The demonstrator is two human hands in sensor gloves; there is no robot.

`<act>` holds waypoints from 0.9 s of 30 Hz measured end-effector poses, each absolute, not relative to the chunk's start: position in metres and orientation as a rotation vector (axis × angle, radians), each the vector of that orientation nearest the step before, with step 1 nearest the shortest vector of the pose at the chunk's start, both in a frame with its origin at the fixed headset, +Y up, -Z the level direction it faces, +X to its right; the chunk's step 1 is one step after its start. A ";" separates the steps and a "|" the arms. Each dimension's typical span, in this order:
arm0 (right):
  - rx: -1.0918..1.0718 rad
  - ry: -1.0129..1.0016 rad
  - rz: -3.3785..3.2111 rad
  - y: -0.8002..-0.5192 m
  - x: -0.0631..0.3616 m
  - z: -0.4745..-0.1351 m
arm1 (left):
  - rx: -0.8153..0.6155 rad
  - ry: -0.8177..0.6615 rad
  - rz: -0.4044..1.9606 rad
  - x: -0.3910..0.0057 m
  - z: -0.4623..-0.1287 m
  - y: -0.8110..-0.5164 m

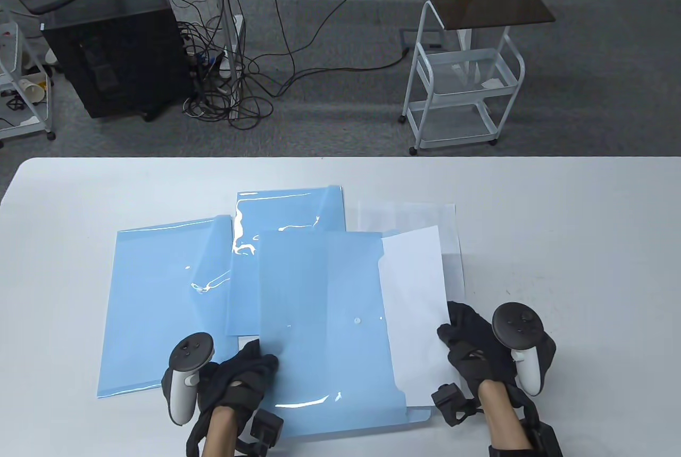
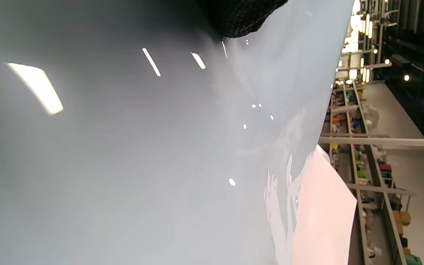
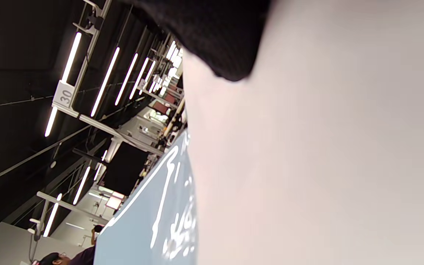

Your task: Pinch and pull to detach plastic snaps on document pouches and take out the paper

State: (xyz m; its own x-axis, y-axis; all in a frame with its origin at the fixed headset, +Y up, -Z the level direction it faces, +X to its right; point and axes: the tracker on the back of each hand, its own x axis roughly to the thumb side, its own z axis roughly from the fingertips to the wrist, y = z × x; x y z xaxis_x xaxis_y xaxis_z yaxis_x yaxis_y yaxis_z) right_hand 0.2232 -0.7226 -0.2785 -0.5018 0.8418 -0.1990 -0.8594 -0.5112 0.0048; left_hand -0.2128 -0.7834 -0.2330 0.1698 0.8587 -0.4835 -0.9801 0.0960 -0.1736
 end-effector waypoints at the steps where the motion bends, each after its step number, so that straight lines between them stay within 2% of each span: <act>1: -0.216 0.112 2.116 -0.717 0.231 -0.280 | -0.514 0.291 1.387 -0.214 -0.233 -0.783; 8: -0.302 0.009 2.149 -0.677 0.286 -0.282 | -0.504 0.343 1.362 -0.222 -0.232 -0.782; 15: -0.446 -0.148 2.107 -0.657 0.344 -0.284 | -0.524 0.379 1.362 -0.229 -0.232 -0.786; 21: -0.540 -0.186 2.155 -0.673 0.368 -0.297 | -0.547 0.374 1.401 -0.230 -0.233 -0.788; 27: -0.476 -0.150 2.171 -0.711 0.345 -0.324 | -0.575 0.354 1.415 -0.229 -0.234 -0.789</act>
State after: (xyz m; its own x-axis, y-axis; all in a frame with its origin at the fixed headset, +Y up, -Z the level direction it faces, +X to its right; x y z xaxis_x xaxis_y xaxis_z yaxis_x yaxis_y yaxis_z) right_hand 0.3448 -0.7113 -0.3240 -0.5367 0.7952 -0.2822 -0.7488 -0.6030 -0.2750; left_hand -0.2293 -0.7895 -0.2343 0.1375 0.8199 -0.5558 -0.9850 0.0540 -0.1640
